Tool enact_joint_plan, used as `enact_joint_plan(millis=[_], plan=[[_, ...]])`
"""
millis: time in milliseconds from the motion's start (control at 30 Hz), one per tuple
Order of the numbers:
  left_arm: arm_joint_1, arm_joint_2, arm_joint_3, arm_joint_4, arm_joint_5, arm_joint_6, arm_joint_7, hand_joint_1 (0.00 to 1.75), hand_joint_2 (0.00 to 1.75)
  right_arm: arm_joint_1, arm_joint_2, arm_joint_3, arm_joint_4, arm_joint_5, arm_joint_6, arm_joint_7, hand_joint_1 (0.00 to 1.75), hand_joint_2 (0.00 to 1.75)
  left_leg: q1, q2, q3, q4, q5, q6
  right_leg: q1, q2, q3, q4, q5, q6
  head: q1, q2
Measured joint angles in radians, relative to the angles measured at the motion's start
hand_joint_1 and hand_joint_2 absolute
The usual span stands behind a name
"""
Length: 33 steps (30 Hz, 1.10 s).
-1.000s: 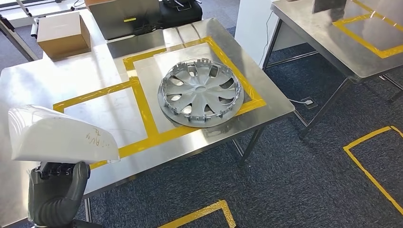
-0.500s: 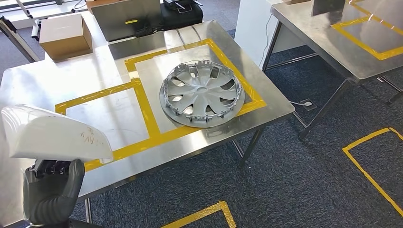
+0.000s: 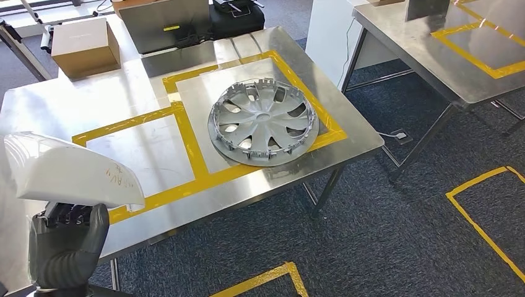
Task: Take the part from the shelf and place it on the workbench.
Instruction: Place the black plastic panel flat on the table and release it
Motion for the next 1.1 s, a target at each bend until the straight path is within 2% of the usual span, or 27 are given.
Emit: enact_joint_plan(millis=[367,567,800,1100], plan=[[-0.026,0.001,0.003,0.007,0.012,-0.019,0.017,1.75,1.75,0.000,0.001,-0.001,0.017,-0.020,-0.019,0.006,0.00,0.00,0.000,0.000,0.000,0.000,0.000,0.000,0.000,0.000,0.000,-0.001,0.000,0.000,0.000,0.000],[-0.051,0.009,0.031,0.028,0.027,-0.024,0.044,1.75,1.75,0.000,0.002,-0.004,0.020,-0.037,-0.028,0.004,0.00,0.00,0.000,0.000,0.000,0.000,0.000,0.000,0.000,0.000,0.000,-0.001,0.000,0.000,0.000,0.000],[-0.060,0.036,0.096,0.056,0.027,-0.012,0.094,1.75,1.75,0.000,0.003,-0.009,0.024,-0.042,-0.034,-0.009,0.00,0.00,0.000,0.000,0.000,0.000,0.000,0.000,0.000,0.000,0.000,-0.001,0.000,0.000,0.000,0.000],[-0.046,0.085,0.236,0.110,0.025,0.023,0.144,1.75,1.75,0.000,-0.008,-0.008,0.026,-0.027,-0.058,0.023,0.00,0.00,0.000,0.000,0.000,0.000,0.000,0.000,0.000,0.000,0.001,-0.001,0.000,0.000,0.000,0.000]])
